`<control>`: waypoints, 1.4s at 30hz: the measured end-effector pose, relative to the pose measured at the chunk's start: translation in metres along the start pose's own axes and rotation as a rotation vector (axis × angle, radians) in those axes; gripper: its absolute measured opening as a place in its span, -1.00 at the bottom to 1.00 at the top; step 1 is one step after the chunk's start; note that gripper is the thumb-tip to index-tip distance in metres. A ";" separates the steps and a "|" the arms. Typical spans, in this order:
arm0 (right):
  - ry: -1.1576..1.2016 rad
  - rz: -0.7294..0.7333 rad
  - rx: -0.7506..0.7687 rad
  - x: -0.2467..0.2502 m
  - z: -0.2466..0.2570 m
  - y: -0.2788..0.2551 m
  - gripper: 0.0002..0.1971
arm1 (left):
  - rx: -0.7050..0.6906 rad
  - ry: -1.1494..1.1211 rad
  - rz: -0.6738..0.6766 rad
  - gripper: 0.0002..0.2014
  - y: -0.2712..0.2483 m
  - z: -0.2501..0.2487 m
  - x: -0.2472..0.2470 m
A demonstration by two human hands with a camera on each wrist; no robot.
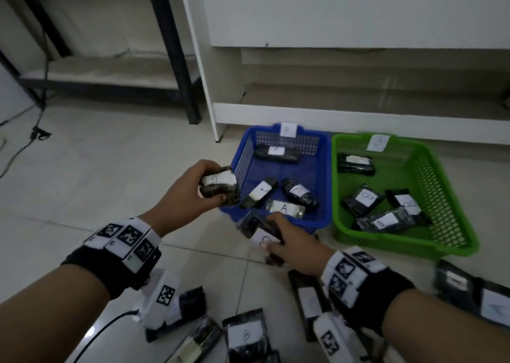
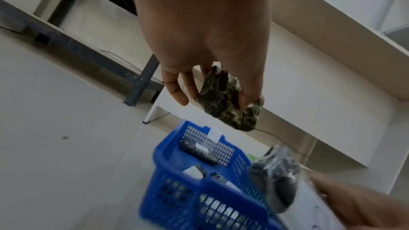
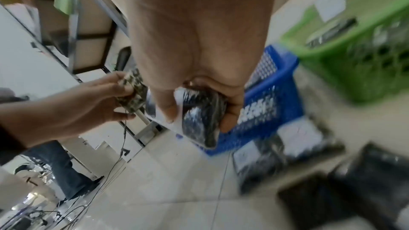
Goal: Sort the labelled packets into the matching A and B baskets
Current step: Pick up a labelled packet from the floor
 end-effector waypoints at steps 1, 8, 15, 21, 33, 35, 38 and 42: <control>0.025 -0.013 -0.009 0.026 -0.009 -0.011 -0.59 | -0.031 -0.022 -0.004 -0.53 0.012 -0.014 -0.008; 0.097 -0.426 -0.161 0.224 -0.090 -0.062 -0.61 | -0.084 -0.113 0.109 -0.50 0.093 -0.102 -0.099; -0.038 -0.787 -0.269 0.288 -0.174 -0.053 -0.79 | -0.132 -0.133 0.163 -0.59 0.152 -0.148 -0.221; -0.160 -0.697 -0.340 0.260 -0.206 -0.015 -0.76 | -0.126 0.164 0.138 -0.63 0.172 -0.140 -0.283; -0.436 -0.090 -0.417 0.211 -0.237 0.004 -0.50 | 0.069 0.925 0.551 -0.24 0.162 -0.100 -0.355; -0.432 -0.098 -0.394 0.210 -0.235 0.006 -0.49 | 0.090 0.835 0.501 -0.28 0.169 -0.104 -0.350; -0.345 -0.056 -0.390 0.205 -0.239 0.004 -0.40 | 0.073 0.697 0.430 -0.46 0.177 -0.106 -0.340; -0.408 -0.061 -0.381 0.211 -0.235 -0.003 -0.43 | -0.006 0.786 0.548 -0.62 0.174 -0.110 -0.337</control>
Point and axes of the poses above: each hand's wrist, its own y-axis towards the middle knuckle, its own x-axis out of the back of the hand, z = x × y, the point moved 7 cm from there along y, towards the middle knuckle, and after that the axes turned 3 degrees about -y, right-handed, at the moved point
